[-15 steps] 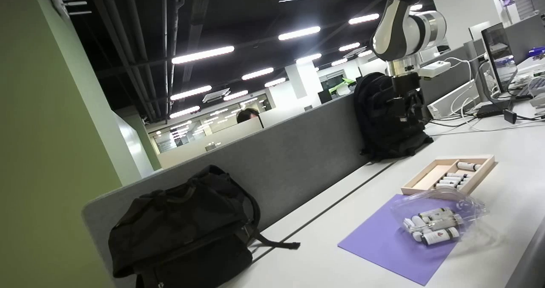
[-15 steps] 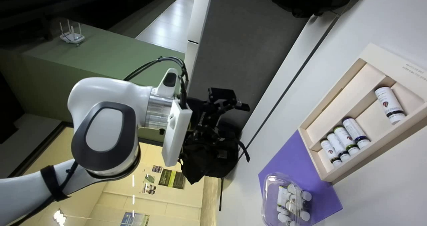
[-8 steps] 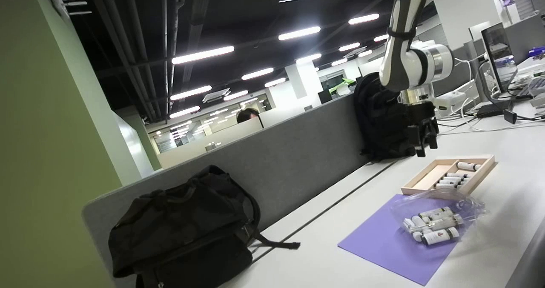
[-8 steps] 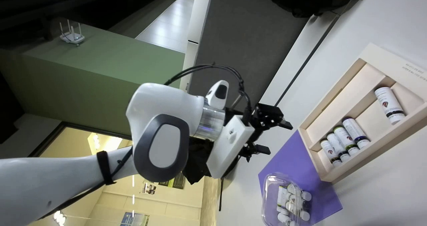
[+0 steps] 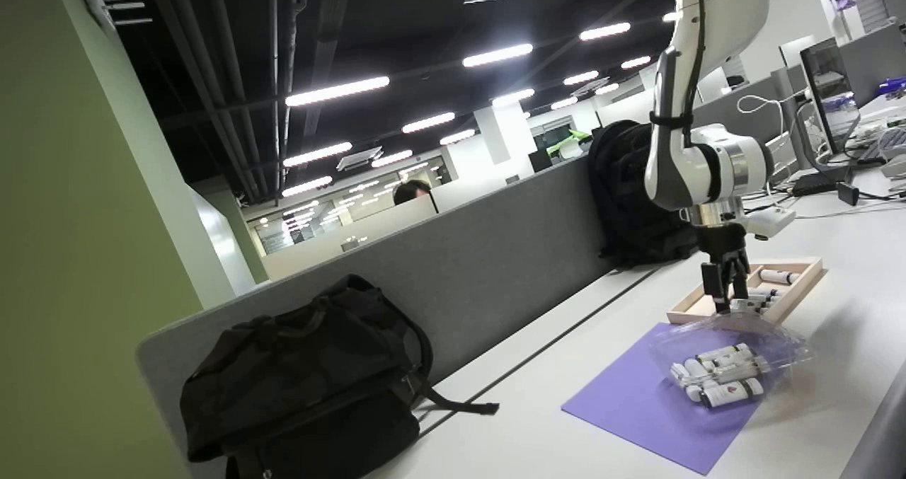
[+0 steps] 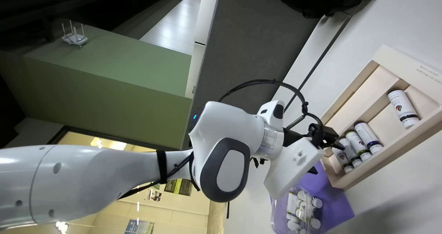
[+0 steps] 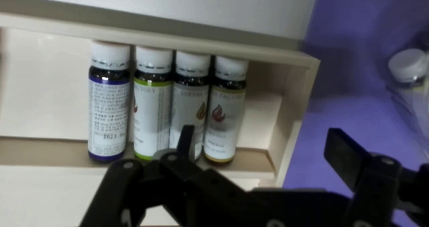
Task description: Take a bottle from the tray and put it on the purple mat
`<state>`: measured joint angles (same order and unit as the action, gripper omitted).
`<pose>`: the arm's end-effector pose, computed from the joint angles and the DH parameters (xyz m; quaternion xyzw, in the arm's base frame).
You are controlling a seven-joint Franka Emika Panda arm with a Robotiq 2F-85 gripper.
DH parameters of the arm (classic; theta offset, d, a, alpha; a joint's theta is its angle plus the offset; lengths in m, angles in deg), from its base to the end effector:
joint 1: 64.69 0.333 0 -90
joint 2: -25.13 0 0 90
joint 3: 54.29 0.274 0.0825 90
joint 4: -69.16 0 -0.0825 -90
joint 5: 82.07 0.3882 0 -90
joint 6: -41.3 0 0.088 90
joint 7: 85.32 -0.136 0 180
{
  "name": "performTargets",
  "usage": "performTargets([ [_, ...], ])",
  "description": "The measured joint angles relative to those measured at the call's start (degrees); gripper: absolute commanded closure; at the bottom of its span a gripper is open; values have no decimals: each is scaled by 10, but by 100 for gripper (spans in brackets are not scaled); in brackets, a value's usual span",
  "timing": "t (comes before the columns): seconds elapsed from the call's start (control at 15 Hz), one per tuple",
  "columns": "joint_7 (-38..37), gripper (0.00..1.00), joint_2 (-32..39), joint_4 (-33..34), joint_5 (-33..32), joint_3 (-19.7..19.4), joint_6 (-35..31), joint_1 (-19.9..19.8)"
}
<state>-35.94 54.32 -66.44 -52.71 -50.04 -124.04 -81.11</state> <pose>0.4558 -0.1175 0.0420 -0.9940 -0.0714 -0.0434 0.0706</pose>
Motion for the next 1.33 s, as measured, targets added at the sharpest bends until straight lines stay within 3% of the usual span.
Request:
performTargets([
  [0.47,6,0,53,32,-12,12,-26,-19],
  [0.73,-9,0,57,34,-60,57,-23,-76],
  [1.07,4,0,34,48,-43,146,48,-190],
  [1.33,8,0,7,51,-31,142,92,-215],
])
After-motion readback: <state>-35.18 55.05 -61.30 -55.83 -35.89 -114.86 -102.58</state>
